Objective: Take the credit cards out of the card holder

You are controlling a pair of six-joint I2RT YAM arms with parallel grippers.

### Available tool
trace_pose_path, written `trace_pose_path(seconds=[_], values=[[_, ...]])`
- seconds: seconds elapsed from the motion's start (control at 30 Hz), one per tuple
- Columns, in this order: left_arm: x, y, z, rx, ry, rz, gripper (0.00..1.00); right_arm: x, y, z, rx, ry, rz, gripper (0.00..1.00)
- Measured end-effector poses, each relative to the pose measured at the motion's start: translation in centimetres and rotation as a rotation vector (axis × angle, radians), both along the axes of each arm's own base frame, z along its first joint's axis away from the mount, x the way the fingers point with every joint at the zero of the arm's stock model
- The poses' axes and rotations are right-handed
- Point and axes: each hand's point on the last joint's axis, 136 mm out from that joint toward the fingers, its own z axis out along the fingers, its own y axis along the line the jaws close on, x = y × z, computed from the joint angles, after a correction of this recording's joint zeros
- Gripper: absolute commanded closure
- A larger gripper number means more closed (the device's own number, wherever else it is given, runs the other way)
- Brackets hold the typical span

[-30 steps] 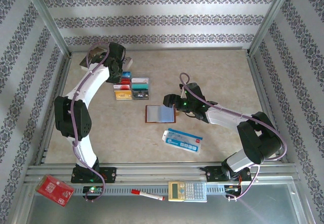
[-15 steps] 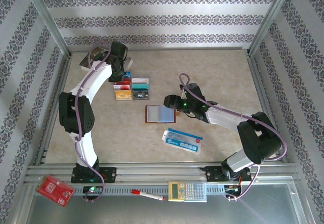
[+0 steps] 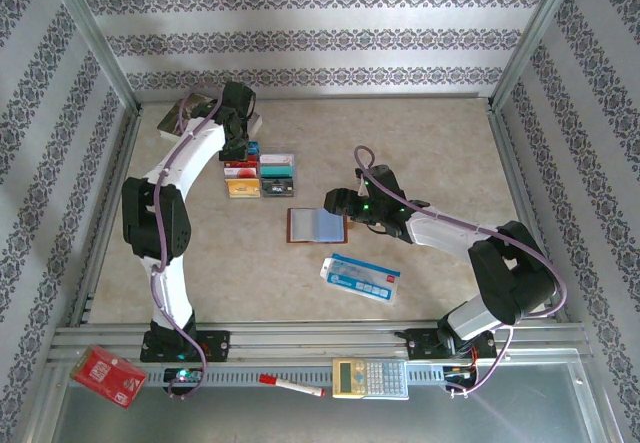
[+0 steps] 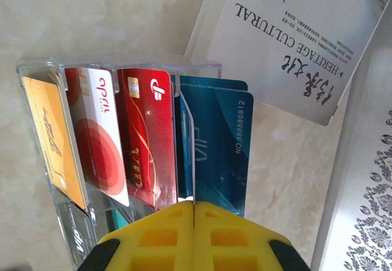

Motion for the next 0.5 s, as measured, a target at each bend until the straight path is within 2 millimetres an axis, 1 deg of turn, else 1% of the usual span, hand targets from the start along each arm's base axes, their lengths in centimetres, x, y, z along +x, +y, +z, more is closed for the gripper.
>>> trace_pose_path(seconds=[0.07,0.13,0.2,0.27,0.5], values=[[0.03,0.00,0.01,0.001,0.002,0.000,0.99,-0.01,-0.01,-0.01,-0.001,0.001,0.000,0.25],[0.17,-0.02,0.05,0.001,0.000,0.000,0.96,-0.03,-0.03,-0.05,-0.002,0.002,0.000,0.25],[0.26,-0.04,0.01,0.002,0.001,-0.001,0.91,-0.06,-0.04,-0.09,-0.003,0.004,0.000,0.25],[0.24,0.03,-0.06,0.006,0.004,0.001,0.83,-0.09,-0.06,-0.13,-0.004,0.006,0.000,0.25],[0.65,0.42,-0.02,0.041,0.000,-0.012,0.77,-0.17,-0.11,-0.23,-0.007,0.011,0.000,0.25]])
